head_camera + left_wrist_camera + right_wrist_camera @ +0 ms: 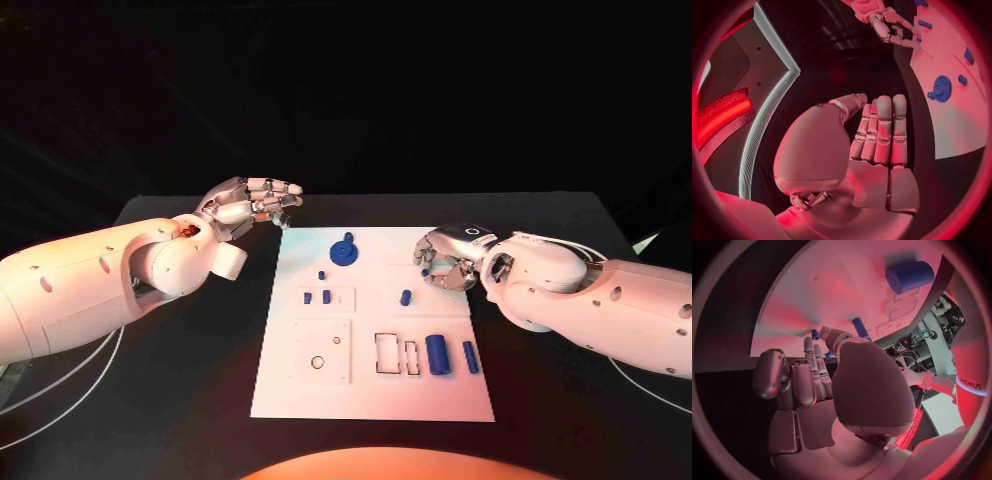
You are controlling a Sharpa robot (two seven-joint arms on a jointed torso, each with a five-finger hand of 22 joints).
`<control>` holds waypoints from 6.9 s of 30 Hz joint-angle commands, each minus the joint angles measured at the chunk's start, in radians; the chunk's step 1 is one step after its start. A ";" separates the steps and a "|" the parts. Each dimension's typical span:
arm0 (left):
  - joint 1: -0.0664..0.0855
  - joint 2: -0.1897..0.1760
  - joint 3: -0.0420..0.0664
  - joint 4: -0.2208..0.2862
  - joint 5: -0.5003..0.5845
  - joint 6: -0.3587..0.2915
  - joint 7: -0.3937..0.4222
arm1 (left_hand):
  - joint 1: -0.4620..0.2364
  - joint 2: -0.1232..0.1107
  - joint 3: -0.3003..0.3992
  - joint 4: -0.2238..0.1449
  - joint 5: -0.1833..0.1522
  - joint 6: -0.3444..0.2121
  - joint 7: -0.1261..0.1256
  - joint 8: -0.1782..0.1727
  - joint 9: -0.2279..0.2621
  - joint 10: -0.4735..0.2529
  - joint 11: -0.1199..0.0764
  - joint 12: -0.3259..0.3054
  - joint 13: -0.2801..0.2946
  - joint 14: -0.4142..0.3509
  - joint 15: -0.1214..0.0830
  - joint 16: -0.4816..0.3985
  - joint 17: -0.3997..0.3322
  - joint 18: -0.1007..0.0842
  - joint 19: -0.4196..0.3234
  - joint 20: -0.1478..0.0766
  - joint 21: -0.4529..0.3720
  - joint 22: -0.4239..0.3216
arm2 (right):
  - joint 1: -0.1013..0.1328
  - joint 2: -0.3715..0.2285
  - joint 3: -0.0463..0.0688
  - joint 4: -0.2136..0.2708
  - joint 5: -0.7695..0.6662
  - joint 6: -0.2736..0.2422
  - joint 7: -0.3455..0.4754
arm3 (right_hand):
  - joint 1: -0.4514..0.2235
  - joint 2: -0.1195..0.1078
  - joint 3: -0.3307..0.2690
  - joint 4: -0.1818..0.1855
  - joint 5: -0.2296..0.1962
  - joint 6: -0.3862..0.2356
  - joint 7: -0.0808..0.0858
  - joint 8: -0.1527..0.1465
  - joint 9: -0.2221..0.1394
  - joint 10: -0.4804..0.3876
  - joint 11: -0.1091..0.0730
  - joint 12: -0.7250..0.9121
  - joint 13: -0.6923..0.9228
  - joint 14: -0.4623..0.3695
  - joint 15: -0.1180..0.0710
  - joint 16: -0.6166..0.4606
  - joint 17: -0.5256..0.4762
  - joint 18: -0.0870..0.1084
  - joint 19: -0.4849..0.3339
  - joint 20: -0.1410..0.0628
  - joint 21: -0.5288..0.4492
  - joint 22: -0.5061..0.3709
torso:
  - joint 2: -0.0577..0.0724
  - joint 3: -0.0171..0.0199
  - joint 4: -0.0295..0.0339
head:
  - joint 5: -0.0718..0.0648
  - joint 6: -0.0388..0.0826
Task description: Assemble the parts on the task board
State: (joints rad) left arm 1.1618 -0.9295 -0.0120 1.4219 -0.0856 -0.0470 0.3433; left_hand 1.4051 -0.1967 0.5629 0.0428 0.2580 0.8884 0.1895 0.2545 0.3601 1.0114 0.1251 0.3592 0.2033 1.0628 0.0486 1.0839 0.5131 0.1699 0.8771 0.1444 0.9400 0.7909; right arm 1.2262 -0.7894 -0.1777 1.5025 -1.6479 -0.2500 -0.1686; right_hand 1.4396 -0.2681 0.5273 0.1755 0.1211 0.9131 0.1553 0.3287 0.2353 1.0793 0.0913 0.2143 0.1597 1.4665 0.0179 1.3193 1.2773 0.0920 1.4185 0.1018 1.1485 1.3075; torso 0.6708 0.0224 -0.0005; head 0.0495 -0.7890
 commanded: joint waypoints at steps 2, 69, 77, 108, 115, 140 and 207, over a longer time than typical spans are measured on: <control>0.001 0.000 0.001 0.004 0.010 0.009 0.014 | -0.002 0.004 -0.007 0.002 -0.001 0.000 0.005 -0.004 -0.001 -0.004 -0.001 0.004 0.001 -0.008 0.000 -0.004 -0.002 0.015 0.000 0.001 -0.004 -0.002 | -0.002 0.005 0.000 -0.002 -0.044 0.005 -0.018 | -0.005 0.018 0.022 -0.005 -0.002 0.023 -0.004 -0.001 0.005 0.017 -0.002 -0.005 -0.006 0.046 -0.005 0.018 0.012 -0.019 0.016 0.000 0.028 0.124 | -0.001 0.0007 -0.0001 | -0.002 0.000; 0.000 0.003 -0.001 0.005 -0.068 0.005 -0.011 | -0.012 0.012 -0.028 0.016 -0.005 -0.016 0.013 -0.015 -0.004 -0.029 0.007 0.007 0.001 -0.010 0.007 -0.004 -0.005 0.014 0.008 0.007 -0.028 -0.019 | -0.032 0.000 0.004 0.038 -0.088 -0.174 -0.076 | -0.055 0.072 0.123 -0.169 0.096 0.152 -0.041 0.061 0.094 0.199 -0.046 -0.056 -0.013 0.045 -0.047 0.014 -0.038 -0.054 0.084 -0.028 0.228 0.213 | -0.001 0.0002 -0.0001 | -0.011 0.001; 0.000 0.003 -0.001 0.001 -0.068 0.004 -0.011 | -0.011 0.013 -0.028 0.016 -0.005 -0.017 0.013 -0.016 -0.004 -0.030 0.007 0.007 0.001 -0.011 0.007 -0.004 -0.005 0.014 0.008 0.007 -0.029 -0.020 | -0.011 -0.030 0.009 0.080 -0.044 -0.180 -0.067 | -0.056 0.072 0.124 -0.170 0.095 0.152 -0.041 0.061 0.094 0.200 -0.046 -0.057 -0.013 0.045 -0.048 0.015 -0.037 -0.054 0.084 -0.028 0.229 0.213 | -0.001 -0.0006 -0.0001 | -0.009 0.003; 0.000 0.024 -0.001 0.004 -0.068 -0.017 -0.008 | -0.013 0.013 -0.031 0.019 -0.004 -0.020 0.014 -0.018 -0.005 -0.035 0.008 0.008 0.001 -0.012 0.009 -0.004 -0.006 0.014 0.008 0.009 -0.033 -0.023 | -0.113 0.069 0.011 0.275 -0.023 -0.231 0.003 | -0.056 0.072 0.128 -0.175 0.095 0.151 -0.041 0.060 0.096 0.200 -0.046 -0.061 -0.013 0.045 -0.049 0.015 -0.039 -0.054 0.084 -0.029 0.229 0.213 | -0.002 -0.0024 0.0013 | 0.106 -0.016; 0.000 0.035 -0.003 0.000 -0.068 -0.021 -0.010 | -0.013 0.013 -0.031 0.019 -0.004 -0.020 0.014 -0.018 -0.005 -0.035 0.008 0.008 0.001 -0.012 0.009 -0.004 -0.006 0.014 0.008 0.009 -0.033 -0.023 | -0.152 0.108 0.010 0.235 -0.024 -0.257 0.021 | -0.057 0.072 0.129 -0.177 0.094 0.150 -0.040 0.059 0.097 0.199 -0.046 -0.063 -0.013 0.045 -0.049 0.016 -0.038 -0.054 0.085 -0.029 0.231 0.214 | -0.002 -0.0002 0.0004 | 0.146 -0.029; 0.000 0.043 -0.004 -0.002 -0.069 -0.017 -0.015 | -0.013 0.013 -0.031 0.019 -0.004 -0.021 0.015 -0.018 -0.005 -0.036 0.009 0.008 0.001 -0.012 0.009 -0.004 -0.006 0.014 0.009 0.009 -0.035 -0.024 | -0.204 0.172 0.005 0.148 -0.032 -0.230 0.018 | -0.058 0.073 0.131 -0.180 0.090 0.148 -0.038 0.057 0.098 0.199 -0.044 -0.066 -0.013 0.044 -0.048 0.015 -0.040 -0.053 0.083 -0.029 0.225 0.212 | -0.001 -0.0011 0.0002 | 0.171 -0.046; 0.000 0.040 -0.004 -0.011 -0.072 -0.005 -0.027 | -0.013 0.016 -0.035 0.024 -0.003 -0.025 0.016 -0.021 -0.005 -0.043 0.011 0.011 0.001 -0.015 0.011 -0.005 -0.007 0.014 0.011 0.011 -0.043 -0.030 | -0.181 0.102 0.003 0.245 -0.053 -0.227 -0.041 | -0.127 0.022 -0.006 -0.141 0.080 0.012 -0.002 -0.069 0.088 -0.064 0.016 -0.101 -0.048 -0.023 0.005 -0.066 -0.198 -0.003 -0.028 0.021 -0.070 0.130 | -0.002 -0.0017 -0.0005 | 0.155 -0.036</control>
State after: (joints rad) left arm 1.1613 -0.8897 -0.0166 1.4102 -0.1559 -0.0650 0.3113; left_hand 1.3958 -0.1875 0.5339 0.0662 0.2581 0.8703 0.2070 0.2391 0.3564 0.9719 0.1359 0.3668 0.2037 1.0523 0.0593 1.0839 0.5066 0.1695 0.8845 0.1517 0.9013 0.7623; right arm 1.0404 -0.6781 -0.1766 1.7332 -1.7041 -0.4451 -0.2043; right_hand 1.3033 -0.2450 0.5256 0.0362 0.1958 0.9299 0.1487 0.2628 0.3223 1.0216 0.1092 0.1103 0.1115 1.4467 0.0232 1.2510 1.0781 0.0775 1.3909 0.1218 1.0743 1.3076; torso 0.6693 0.0211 -0.0011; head 0.2076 -0.8276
